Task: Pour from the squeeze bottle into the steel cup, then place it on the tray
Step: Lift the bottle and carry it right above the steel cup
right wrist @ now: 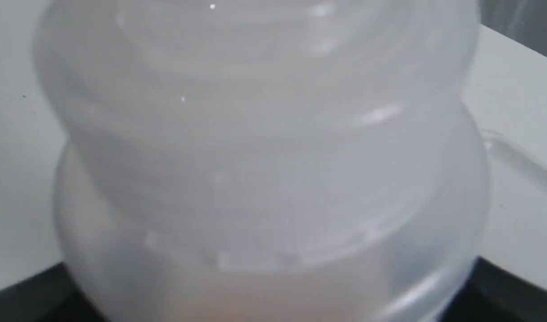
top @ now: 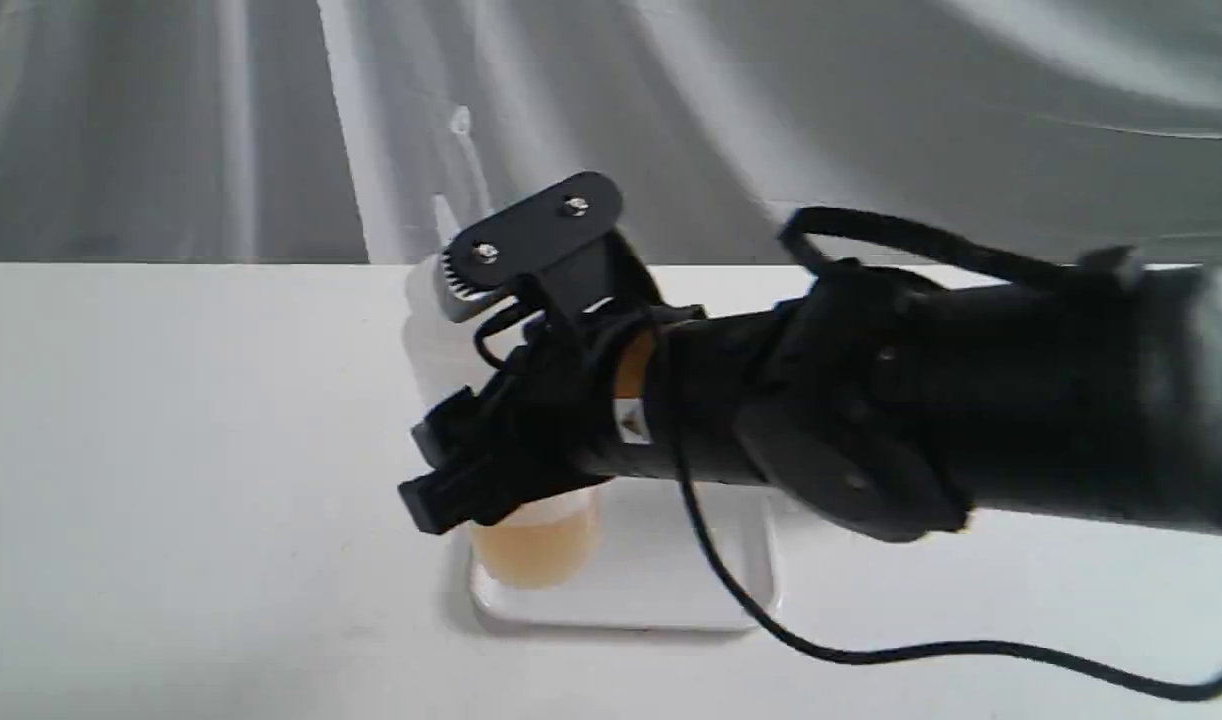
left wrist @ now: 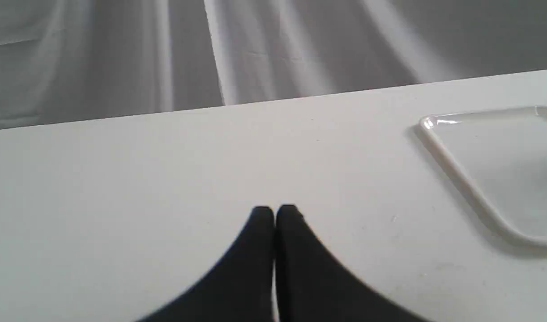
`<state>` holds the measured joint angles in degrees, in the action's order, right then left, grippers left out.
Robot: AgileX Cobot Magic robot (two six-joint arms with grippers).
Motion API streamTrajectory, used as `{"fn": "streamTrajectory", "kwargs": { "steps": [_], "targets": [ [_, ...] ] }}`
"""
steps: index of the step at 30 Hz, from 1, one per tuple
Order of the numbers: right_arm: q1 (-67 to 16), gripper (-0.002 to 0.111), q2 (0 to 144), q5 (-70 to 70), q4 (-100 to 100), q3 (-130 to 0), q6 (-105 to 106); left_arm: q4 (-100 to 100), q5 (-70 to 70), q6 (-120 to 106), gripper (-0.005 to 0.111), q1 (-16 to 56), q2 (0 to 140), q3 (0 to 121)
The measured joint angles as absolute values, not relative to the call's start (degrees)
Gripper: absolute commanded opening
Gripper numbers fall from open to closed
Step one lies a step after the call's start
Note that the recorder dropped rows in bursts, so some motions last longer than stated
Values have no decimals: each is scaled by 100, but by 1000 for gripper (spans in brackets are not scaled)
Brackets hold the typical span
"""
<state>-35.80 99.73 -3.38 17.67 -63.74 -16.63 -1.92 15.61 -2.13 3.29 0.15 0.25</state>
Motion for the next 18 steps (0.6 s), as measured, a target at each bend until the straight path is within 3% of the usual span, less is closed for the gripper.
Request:
{"fn": "streamTrajectory", "kwargs": {
  "steps": [9,18],
  "targets": [
    [-2865,17,8196,-933,2066,-4745,-1712,-192,1561,-213,0,329,15,26],
    [-1263,17,6775,-2050,2416,-4038,-1754,-192,1561,-213,0,329,15,26]
  ]
}}
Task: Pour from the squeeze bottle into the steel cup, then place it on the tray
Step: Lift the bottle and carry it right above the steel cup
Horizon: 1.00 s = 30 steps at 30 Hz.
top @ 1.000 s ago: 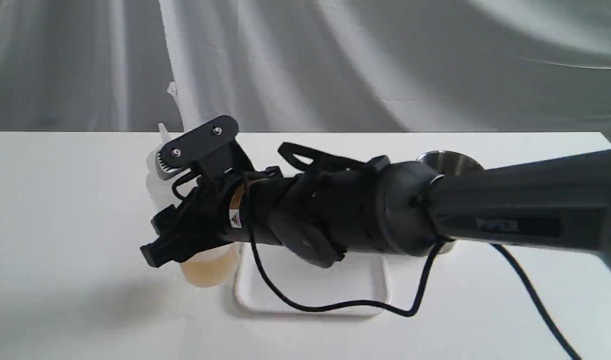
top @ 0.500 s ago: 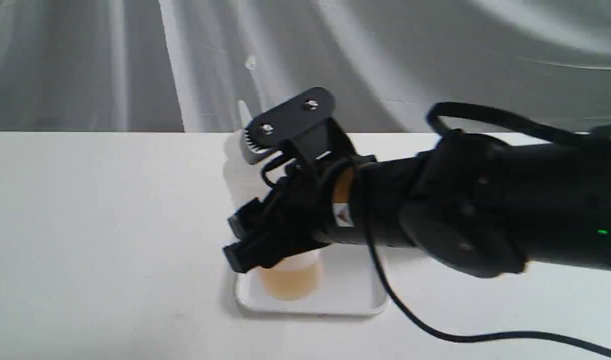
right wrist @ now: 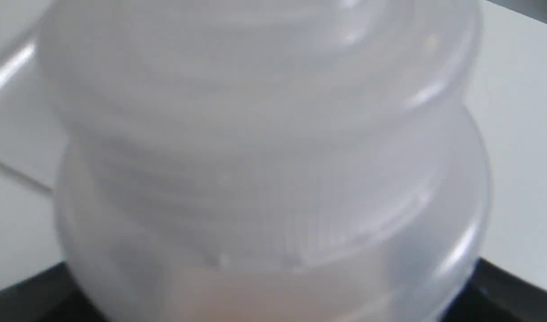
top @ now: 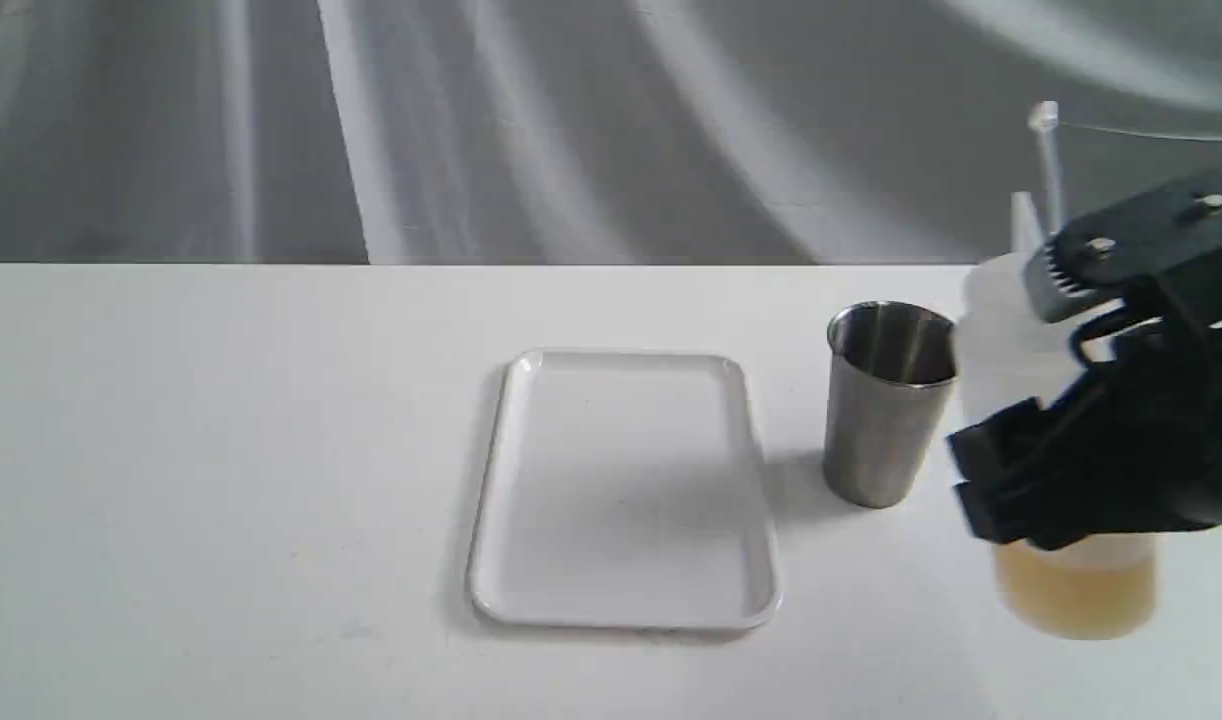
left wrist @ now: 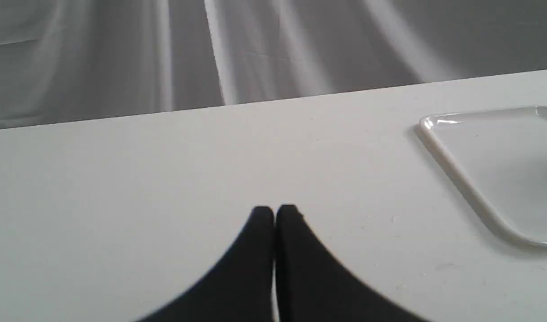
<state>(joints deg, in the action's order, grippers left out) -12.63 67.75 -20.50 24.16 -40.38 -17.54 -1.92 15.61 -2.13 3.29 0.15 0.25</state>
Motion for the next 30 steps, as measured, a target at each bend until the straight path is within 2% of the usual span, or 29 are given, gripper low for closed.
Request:
{"fn": "streamTrajectory", "kwargs": {
  "steps": [7,12,19,30],
  "targets": [
    [-262,17,6652,-2207,2481,-4038,-1814,-192,1561,-213,0,329,15,26],
    [122,17,6977,-2292,2774,-4189,-1814,-192,1561,-213,0,329,15,26],
    [161,17,7918,-2771,3472,-5161,-1814,-192,1561,-213,0,329,15,26],
    [161,17,9215,-2828,5619,-6203,-2278,-192,1561,-213,0,329,15,26]
  ]
}}
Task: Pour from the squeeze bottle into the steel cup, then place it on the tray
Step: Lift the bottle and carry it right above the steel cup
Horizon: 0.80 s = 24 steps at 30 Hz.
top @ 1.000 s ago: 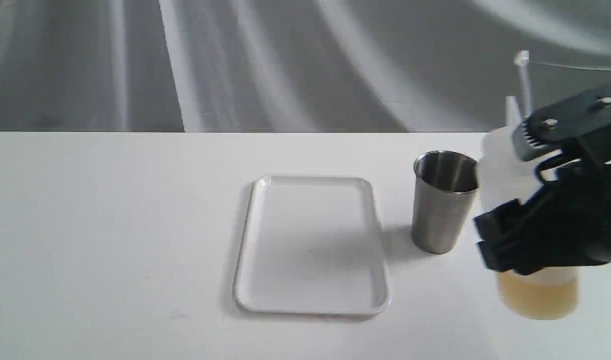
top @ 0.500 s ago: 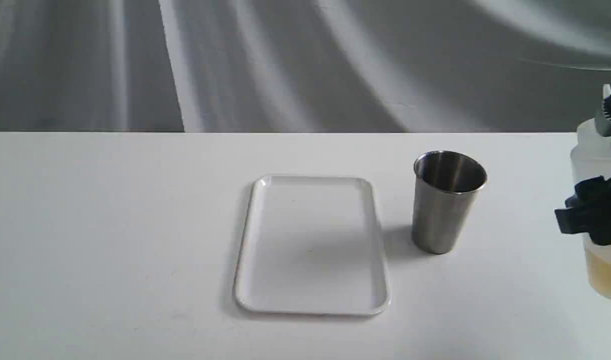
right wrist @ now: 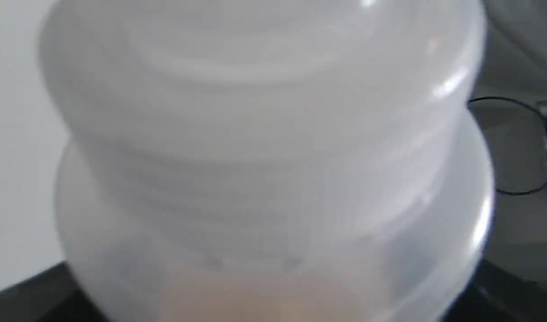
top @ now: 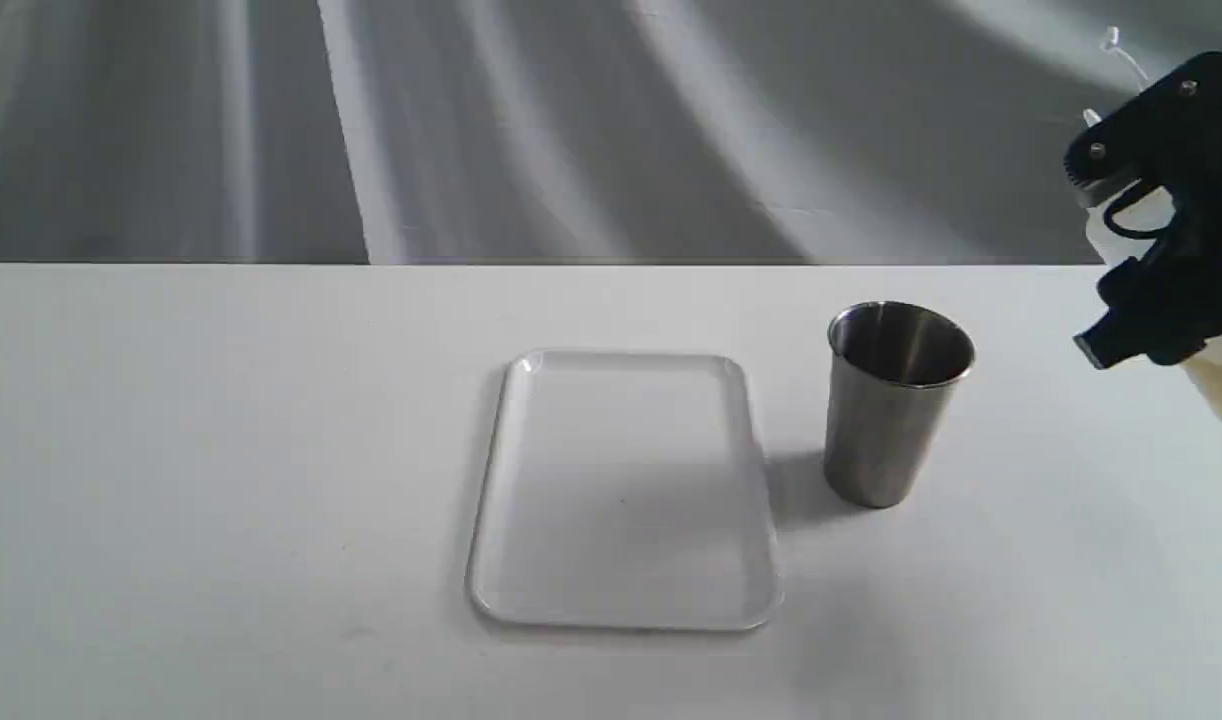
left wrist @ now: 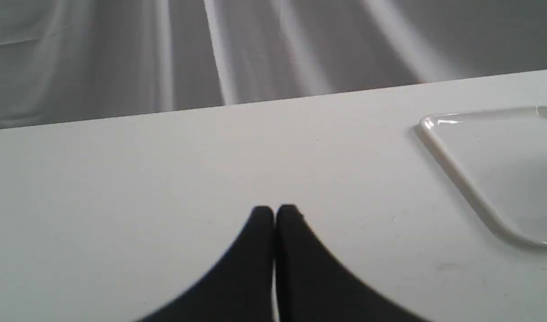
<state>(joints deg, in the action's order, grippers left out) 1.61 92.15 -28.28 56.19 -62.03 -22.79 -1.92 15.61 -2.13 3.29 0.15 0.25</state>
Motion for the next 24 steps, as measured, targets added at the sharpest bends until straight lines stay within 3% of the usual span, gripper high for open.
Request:
{"fn": "streamTrajectory", "kwargs": {
  "steps": [10,24],
  "targets": [
    [161,17,10344,-2894,7405,-6978,-3058,-192,1561,-213,0,329,15,26],
    [161,17,10545,-2894,9028,-7034,-3502,-192,1561,-213,0,329,15,26]
  ]
}}
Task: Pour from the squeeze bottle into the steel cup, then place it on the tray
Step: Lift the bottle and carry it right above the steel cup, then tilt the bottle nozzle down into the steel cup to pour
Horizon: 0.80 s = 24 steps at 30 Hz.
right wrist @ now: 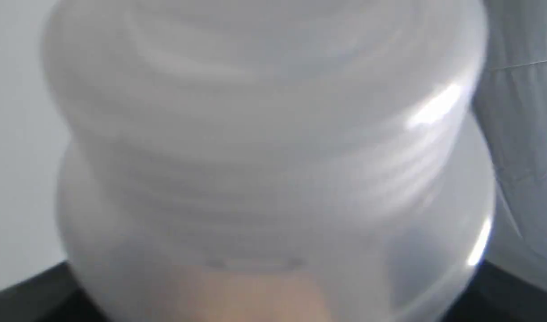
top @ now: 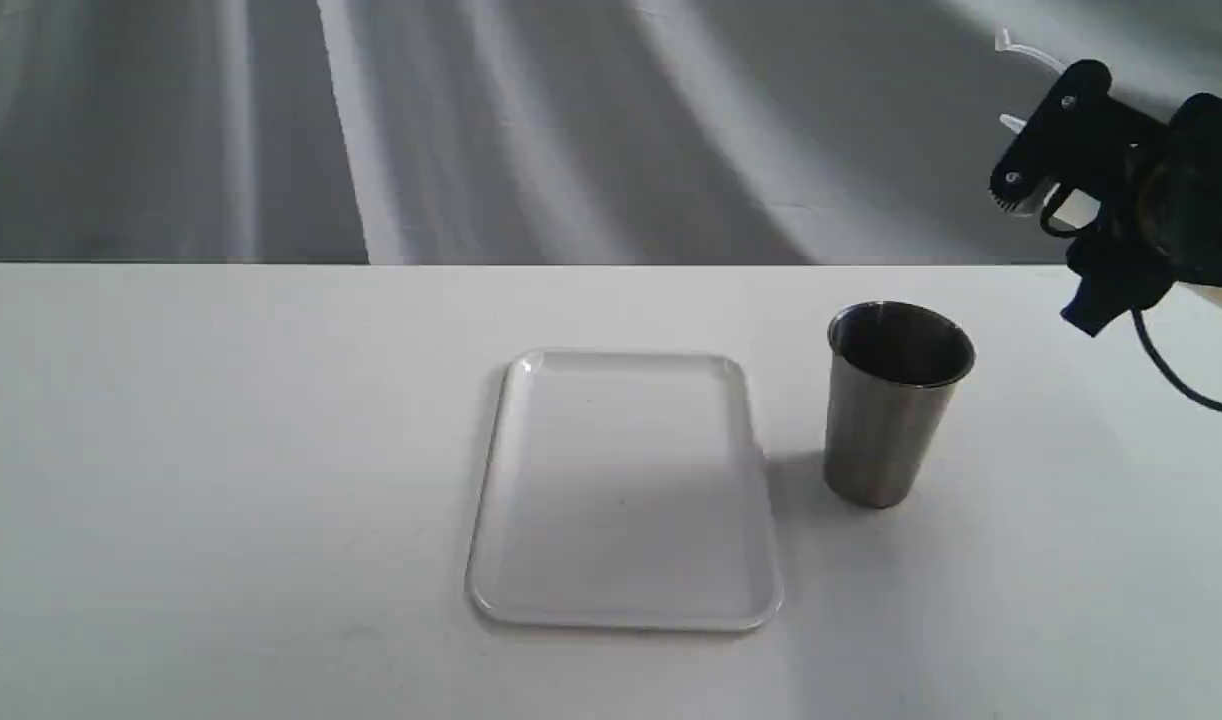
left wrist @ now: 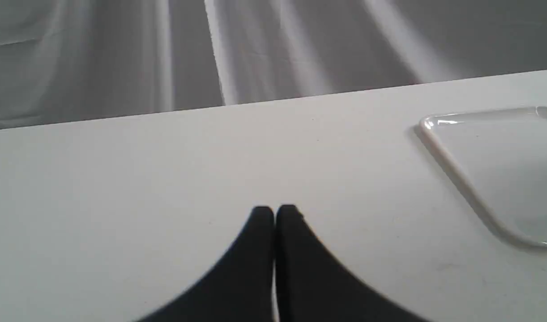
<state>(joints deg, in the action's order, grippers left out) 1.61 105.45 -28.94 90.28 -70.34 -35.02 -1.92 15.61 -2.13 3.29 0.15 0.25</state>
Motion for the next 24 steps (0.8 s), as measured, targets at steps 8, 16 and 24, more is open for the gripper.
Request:
{"fn": "streamTrajectory", "kwargs": {
  "steps": [8,16,24],
  "targets": [
    [22,17,10735,-3019,9589,-7034,-3514,-192,1561,-213,0,329,15,26],
    [-214,17,10769,-3041,9735,-7034,-3117,-192,1561,-213,0,329,15,26],
    [-268,17,10778,-3081,9684,-6901,-3010,-192,1561,-213,0,329,15,26]
  ]
}}
